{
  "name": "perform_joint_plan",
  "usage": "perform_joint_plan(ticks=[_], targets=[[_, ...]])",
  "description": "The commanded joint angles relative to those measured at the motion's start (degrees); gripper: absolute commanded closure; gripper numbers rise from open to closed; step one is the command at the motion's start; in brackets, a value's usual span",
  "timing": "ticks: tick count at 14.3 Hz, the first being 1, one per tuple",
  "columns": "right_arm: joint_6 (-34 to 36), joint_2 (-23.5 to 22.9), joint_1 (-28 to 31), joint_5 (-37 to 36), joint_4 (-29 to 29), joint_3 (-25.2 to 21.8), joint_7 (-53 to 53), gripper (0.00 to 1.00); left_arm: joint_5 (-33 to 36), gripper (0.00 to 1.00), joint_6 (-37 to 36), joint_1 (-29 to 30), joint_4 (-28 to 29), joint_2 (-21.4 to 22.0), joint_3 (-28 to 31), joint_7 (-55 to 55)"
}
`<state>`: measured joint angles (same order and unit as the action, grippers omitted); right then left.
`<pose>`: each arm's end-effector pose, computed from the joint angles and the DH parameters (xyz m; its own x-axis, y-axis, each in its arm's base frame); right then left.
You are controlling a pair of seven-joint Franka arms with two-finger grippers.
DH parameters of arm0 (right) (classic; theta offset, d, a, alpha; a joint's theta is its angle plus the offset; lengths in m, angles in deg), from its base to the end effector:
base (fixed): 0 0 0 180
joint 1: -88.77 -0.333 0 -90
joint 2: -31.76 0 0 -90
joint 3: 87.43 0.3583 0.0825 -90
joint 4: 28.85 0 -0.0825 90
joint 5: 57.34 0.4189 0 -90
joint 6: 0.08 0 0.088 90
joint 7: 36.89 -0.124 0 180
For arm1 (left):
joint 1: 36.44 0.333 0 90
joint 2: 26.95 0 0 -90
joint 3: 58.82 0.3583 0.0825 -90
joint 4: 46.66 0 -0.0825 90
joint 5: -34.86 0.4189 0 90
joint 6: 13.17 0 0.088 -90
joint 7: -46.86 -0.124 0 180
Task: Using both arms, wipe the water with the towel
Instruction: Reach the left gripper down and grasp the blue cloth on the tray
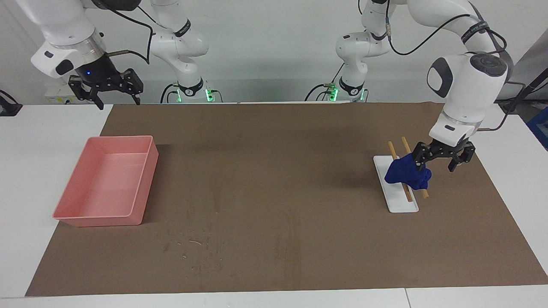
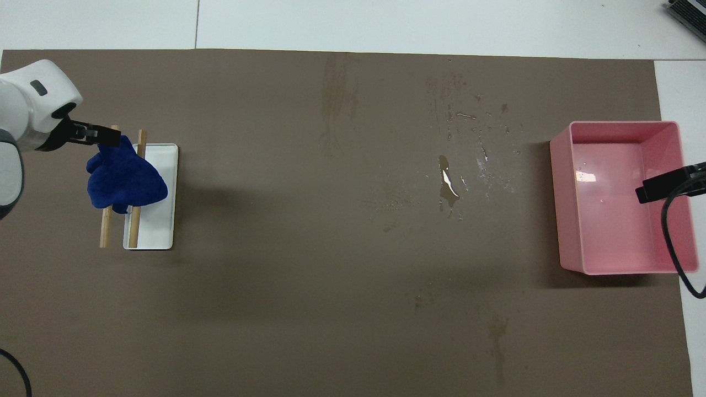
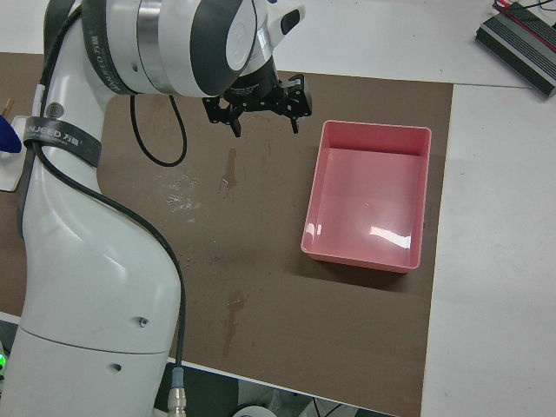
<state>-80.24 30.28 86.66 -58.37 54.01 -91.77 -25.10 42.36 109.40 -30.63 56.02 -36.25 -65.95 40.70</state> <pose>0.5786 -0.0243 0.6824 0.9837 0.1630 -0.0753 0.1638 -0.9865 0.0046 0.6680 -0.0037 0.4884 0.9662 -0.1936 0.1702 -0.1747 -0.9773 -0.1201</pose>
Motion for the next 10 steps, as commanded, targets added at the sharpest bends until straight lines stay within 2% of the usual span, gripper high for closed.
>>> perform_joint_plan(ticks=[1,5,6,7,8,10], targets=[[0.4,0.5,0.0,0.6,0.6,0.2,-0.4,0.0,1.6,0.0,3.9,0.2,7.8,4.0,-0.1,2.5],[-2.0,2.3,0.0,0.6,4.5,0.2,-0.9,0.0,1.6,0.0,3.7,0.2,10.3,5.3,-0.2,3.0],[-2.8,2.6,0.0,0.6,5.3,0.2,-1.6,0.0,1.6,0.18,3.7,0.2,10.9,5.6,-0.2,3.0],[-3.4,3.0,0.0,0.6,6.2,0.2,-2.2,0.0,1.6,0.88,2.9,0.2,11.0,5.7,-0.2,3.3],[-3.5,3.5,0.0,0.6,7.0,0.3,-2.7,0.0,1.6,1.0,2.6,0.2,11.1,5.9,-0.2,3.3],[-3.5,4.3,0.0,0.6,8.3,0.3,-4.2,0.0,1.5,1.0,3.5,1.1,11.5,6.0,-0.2,3.4]])
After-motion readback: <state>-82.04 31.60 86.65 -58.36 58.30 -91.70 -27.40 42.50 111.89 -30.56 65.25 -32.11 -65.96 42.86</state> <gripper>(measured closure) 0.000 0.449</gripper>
